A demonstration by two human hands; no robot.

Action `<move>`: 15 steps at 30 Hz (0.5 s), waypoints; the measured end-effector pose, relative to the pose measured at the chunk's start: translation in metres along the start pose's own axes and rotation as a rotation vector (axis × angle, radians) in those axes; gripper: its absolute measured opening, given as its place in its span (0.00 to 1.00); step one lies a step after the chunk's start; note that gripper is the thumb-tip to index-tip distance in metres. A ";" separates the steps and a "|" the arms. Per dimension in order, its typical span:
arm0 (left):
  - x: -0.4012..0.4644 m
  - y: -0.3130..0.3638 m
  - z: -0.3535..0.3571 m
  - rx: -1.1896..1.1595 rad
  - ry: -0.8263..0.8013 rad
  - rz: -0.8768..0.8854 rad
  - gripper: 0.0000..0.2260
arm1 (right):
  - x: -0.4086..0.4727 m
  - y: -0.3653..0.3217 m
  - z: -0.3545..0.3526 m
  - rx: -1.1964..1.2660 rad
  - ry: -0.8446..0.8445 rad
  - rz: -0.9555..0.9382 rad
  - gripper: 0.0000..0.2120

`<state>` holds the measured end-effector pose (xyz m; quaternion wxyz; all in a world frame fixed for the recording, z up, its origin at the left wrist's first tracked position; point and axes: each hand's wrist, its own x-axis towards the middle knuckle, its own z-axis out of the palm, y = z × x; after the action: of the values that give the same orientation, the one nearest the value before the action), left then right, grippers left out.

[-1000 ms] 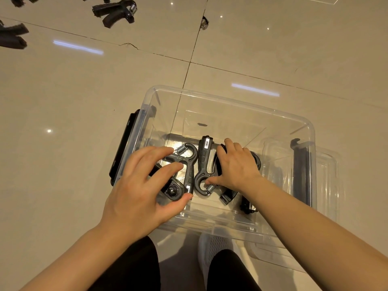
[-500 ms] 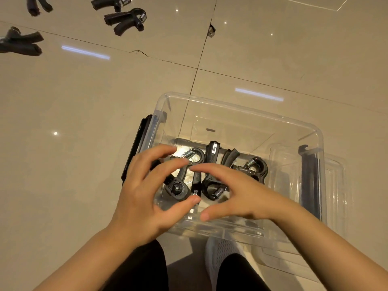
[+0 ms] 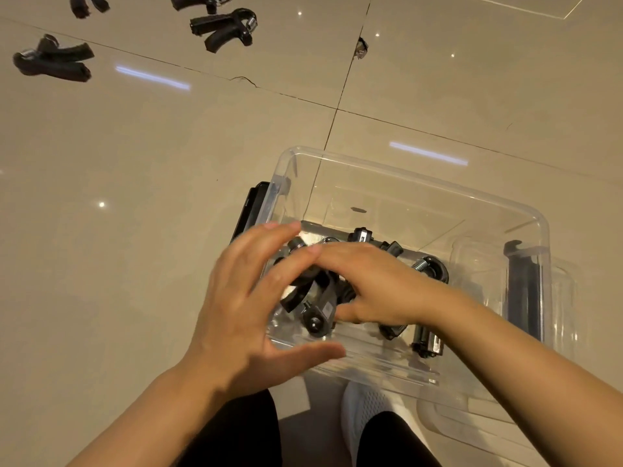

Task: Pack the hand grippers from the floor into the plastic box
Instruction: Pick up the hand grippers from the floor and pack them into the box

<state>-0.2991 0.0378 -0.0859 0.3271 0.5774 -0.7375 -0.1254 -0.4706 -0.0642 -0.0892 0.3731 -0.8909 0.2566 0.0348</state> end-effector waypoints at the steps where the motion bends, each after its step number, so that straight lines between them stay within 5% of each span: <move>1: -0.002 -0.004 -0.002 0.043 -0.013 -0.052 0.34 | 0.002 0.006 0.001 -0.137 0.021 -0.031 0.30; 8: -0.013 -0.025 0.008 0.094 -0.170 -0.177 0.31 | 0.035 0.038 0.048 -0.808 -0.108 -0.176 0.20; 15: -0.013 -0.027 0.010 0.068 -0.141 -0.192 0.29 | 0.033 0.044 0.059 -0.612 -0.284 0.005 0.31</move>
<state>-0.2828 0.0397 -0.1125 0.2413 0.6458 -0.7039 -0.1712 -0.4558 -0.0643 -0.1686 0.1204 -0.9472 0.1818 0.2351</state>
